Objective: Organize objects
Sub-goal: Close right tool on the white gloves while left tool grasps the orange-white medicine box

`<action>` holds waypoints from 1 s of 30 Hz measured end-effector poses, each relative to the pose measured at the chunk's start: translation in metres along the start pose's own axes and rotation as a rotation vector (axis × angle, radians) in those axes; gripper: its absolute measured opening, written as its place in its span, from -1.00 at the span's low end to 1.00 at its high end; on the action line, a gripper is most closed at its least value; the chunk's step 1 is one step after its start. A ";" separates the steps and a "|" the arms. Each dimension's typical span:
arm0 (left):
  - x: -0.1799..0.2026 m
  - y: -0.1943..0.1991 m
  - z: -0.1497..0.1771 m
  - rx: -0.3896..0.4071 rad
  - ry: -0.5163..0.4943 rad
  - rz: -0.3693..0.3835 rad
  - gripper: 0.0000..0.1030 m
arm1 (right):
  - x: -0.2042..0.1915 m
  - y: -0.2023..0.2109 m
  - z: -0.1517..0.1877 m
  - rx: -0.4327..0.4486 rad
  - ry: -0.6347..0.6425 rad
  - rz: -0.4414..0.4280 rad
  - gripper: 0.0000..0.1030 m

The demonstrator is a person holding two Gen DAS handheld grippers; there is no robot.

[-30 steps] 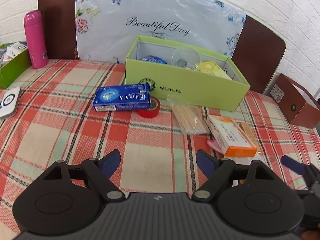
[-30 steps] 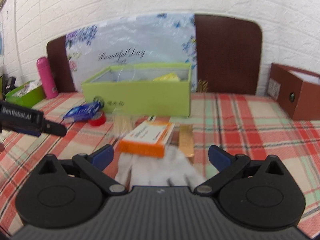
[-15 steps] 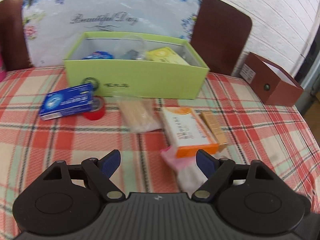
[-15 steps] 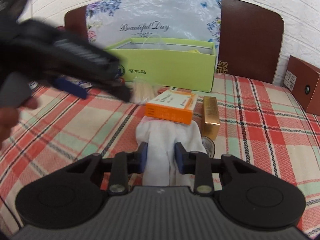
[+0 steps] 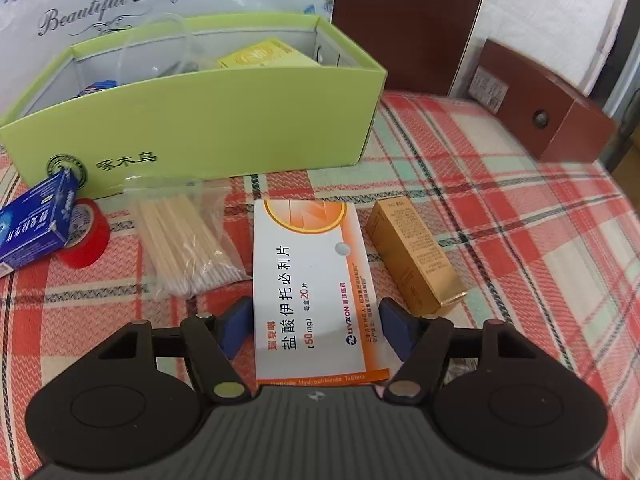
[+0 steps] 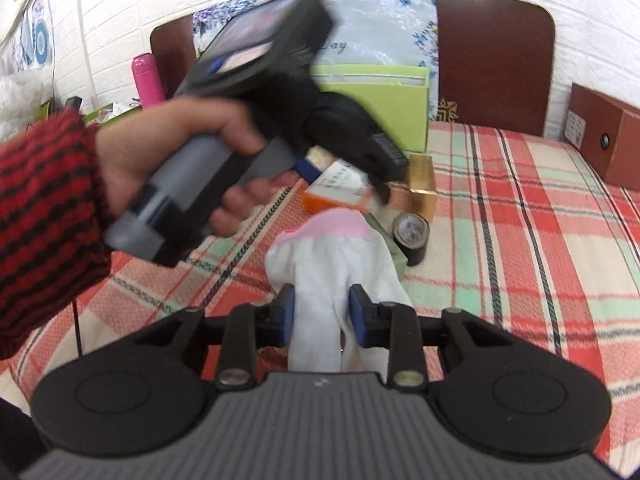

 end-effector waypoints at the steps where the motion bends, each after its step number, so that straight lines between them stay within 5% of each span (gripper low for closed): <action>1: -0.003 0.006 0.006 -0.001 -0.012 0.004 0.39 | 0.005 0.003 0.000 -0.022 -0.028 -0.033 -0.44; 8: -0.040 0.066 0.079 -0.013 0.008 -0.041 0.40 | -0.006 0.012 0.001 -0.093 0.052 -0.216 -0.26; 10: -0.052 0.082 0.099 -0.018 0.051 -0.055 0.40 | -0.015 0.008 0.006 -0.094 0.067 -0.222 -0.14; 13: -0.063 0.098 0.116 -0.035 0.087 -0.094 0.43 | -0.021 0.000 0.007 -0.096 0.075 -0.218 0.33; 18: -0.070 0.096 0.116 -0.048 0.098 -0.158 0.57 | -0.026 -0.003 0.007 -0.086 0.162 -0.166 0.48; 23: -0.067 0.095 0.119 -0.035 0.054 -0.168 0.57 | -0.014 0.003 0.002 -0.053 0.191 -0.160 0.87; 30: -0.075 0.100 0.125 -0.021 0.100 -0.142 0.57 | -0.011 -0.019 0.009 -0.148 0.178 -0.207 0.71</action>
Point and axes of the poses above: each gripper's, at about its wrist camera, not at the fingertips, and y roughly against the way its jaws point, x to its right, z to its underside, the point moved 2 cm from there along -y, roughly the way its jaws point, and after that the axes turned 12 degrees about -y, right-handed, at the moved point
